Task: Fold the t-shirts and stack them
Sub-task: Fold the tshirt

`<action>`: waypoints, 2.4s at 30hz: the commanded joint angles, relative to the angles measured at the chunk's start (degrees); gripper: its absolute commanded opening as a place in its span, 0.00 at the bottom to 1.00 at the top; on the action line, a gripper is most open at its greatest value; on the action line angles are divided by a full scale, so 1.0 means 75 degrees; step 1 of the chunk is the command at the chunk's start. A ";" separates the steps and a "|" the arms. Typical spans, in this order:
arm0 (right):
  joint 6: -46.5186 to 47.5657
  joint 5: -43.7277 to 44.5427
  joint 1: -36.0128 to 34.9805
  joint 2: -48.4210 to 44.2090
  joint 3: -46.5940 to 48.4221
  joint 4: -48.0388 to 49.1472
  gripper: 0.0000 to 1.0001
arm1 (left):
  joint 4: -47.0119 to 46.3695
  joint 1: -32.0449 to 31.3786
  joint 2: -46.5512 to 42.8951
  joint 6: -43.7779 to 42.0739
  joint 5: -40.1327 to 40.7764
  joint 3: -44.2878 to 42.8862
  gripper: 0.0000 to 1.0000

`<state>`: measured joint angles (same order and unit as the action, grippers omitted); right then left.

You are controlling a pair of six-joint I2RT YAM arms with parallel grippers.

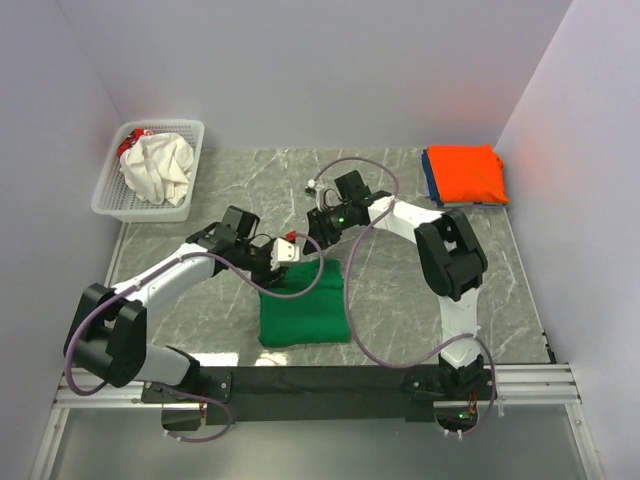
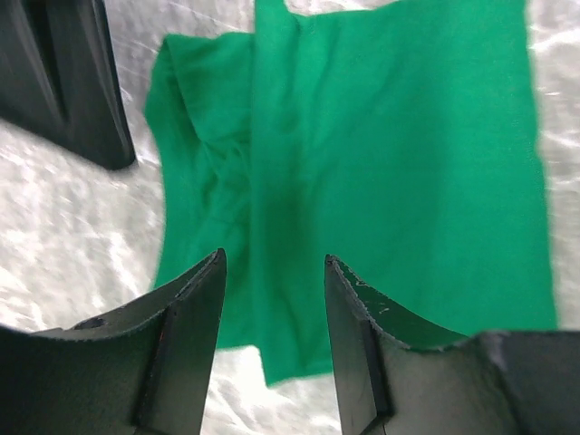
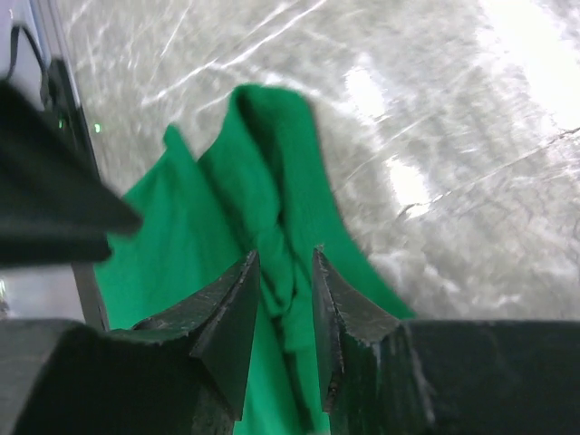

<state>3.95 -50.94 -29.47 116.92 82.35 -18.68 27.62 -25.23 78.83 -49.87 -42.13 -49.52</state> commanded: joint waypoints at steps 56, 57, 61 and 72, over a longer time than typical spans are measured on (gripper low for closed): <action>-0.0924 -0.0064 -0.0172 0.2164 0.0938 -0.0498 0.22 | -0.3142 -0.0632 0.2157 -0.0757 0.2113 -0.0570 0.01; -0.0913 -0.0006 -0.0172 0.2164 0.0962 -0.0498 0.22 | -0.3213 -0.0643 0.2204 -0.0827 0.2102 -0.0512 0.01; -0.0901 0.0287 -0.0090 0.2152 0.1126 -0.0627 0.24 | -0.3284 -0.0643 0.2415 -0.0851 0.2043 -0.0522 0.01; -0.1053 0.1308 0.1222 0.1111 0.2333 -0.1037 0.45 | -0.2712 -0.0433 0.2404 -0.0689 0.1599 -0.0756 0.19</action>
<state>-4.51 -44.73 -24.84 130.93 97.32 -25.23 6.02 -29.63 97.36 -55.72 -27.38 -53.30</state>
